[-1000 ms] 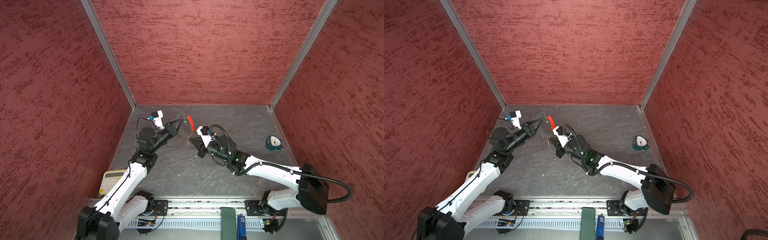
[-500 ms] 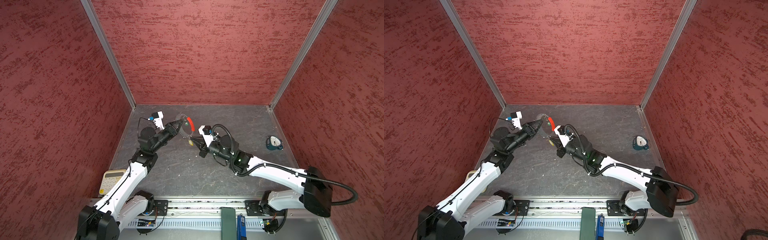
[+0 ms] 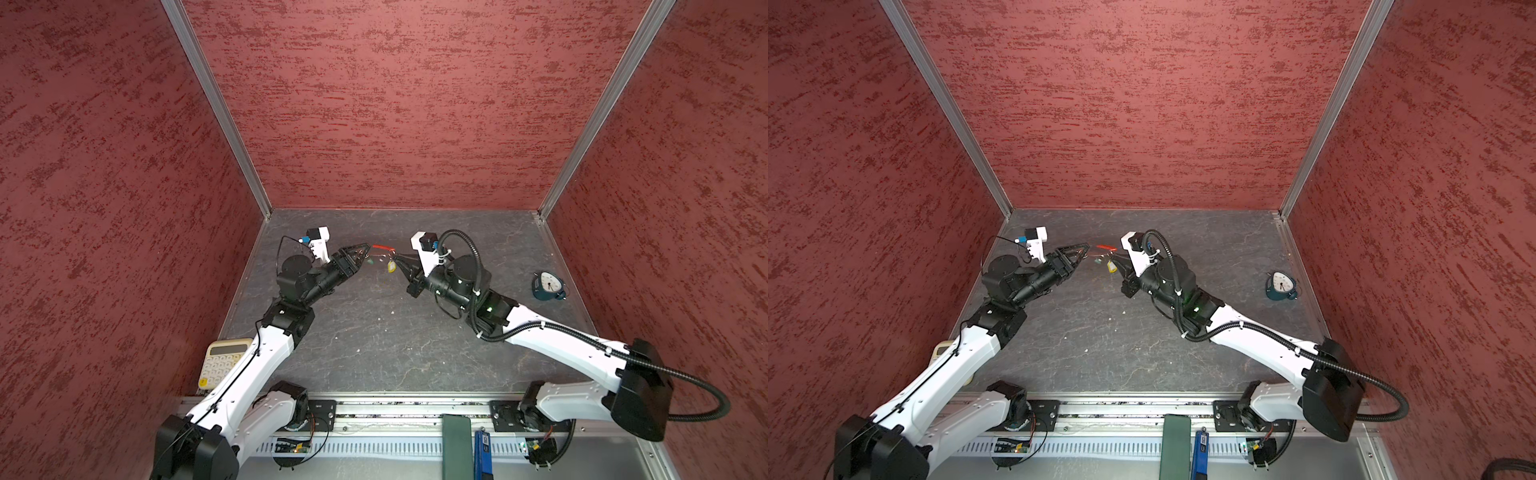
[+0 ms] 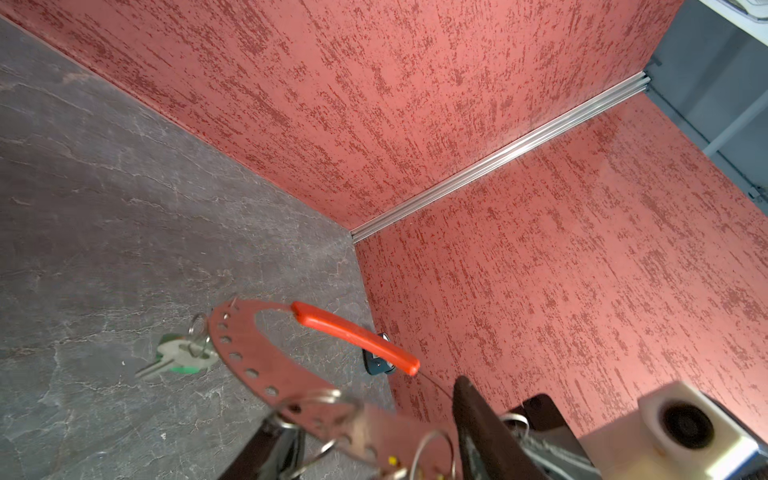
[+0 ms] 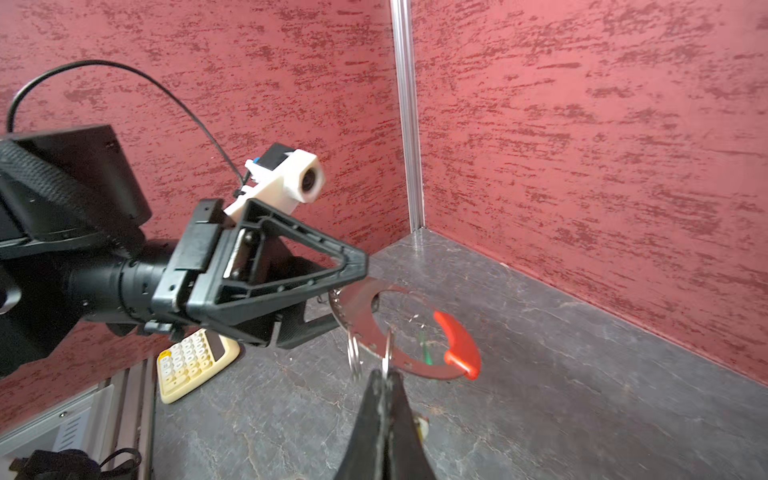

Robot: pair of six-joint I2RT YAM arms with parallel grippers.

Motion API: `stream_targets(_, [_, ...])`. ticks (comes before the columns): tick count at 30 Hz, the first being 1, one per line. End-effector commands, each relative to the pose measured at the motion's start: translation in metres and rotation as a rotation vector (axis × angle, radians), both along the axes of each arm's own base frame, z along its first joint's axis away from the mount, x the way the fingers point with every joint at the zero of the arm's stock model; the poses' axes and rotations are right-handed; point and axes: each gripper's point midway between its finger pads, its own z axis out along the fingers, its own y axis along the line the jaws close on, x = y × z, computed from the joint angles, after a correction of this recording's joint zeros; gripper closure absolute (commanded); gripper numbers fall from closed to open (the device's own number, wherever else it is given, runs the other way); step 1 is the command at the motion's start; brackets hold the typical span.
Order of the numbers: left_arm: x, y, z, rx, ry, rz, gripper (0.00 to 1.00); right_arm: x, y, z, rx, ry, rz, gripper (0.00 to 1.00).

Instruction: Remove the keys from the keyring

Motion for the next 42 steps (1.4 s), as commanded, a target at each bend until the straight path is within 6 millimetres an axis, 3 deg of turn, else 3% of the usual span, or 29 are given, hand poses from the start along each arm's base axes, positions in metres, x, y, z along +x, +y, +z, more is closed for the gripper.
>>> stream_targets(1, [-0.009, -0.002, -0.008, 0.03, -0.002, -0.05, 0.4, 0.0, -0.011, 0.029, 0.032, -0.043, 0.034, 1.0])
stream_targets(10, [-0.013, 0.009, -0.041, 0.051, 0.077, -0.044, 0.33, 0.002, -0.036, 0.025, 0.038, 0.013, 0.108, 1.0])
stream_targets(18, [-0.01, 0.009, -0.02, 0.039, -0.024, -0.013, 0.21, -0.013, -0.045, 0.022, 0.014, 0.018, 0.176, 1.0])
stream_targets(22, [-0.012, -0.001, -0.003, 0.046, -0.088, -0.061, 0.16, -0.026, -0.044, 0.02, 0.005, 0.012, 0.24, 1.0])
stream_targets(26, [-0.018, -0.02, 0.02, 0.074, -0.171, -0.191, 0.23, -0.039, -0.041, 0.021, 0.002, 0.002, 0.313, 1.0])
stream_targets(32, [-0.032, -0.04, 0.048, 0.036, -0.345, -0.317, 0.46, -0.05, -0.038, 0.017, -0.006, 0.02, 0.385, 1.0])
stream_targets(38, [-0.069, -0.078, 0.049, 0.058, -0.473, -0.536, 0.6, -0.054, -0.039, 0.019, 0.015, 0.023, 0.419, 1.0])
stream_targets(42, [-0.085, -0.083, 0.051, 0.059, -0.529, -0.584, 0.69, -0.056, -0.044, 0.022, 0.041, 0.028, 0.45, 1.0])
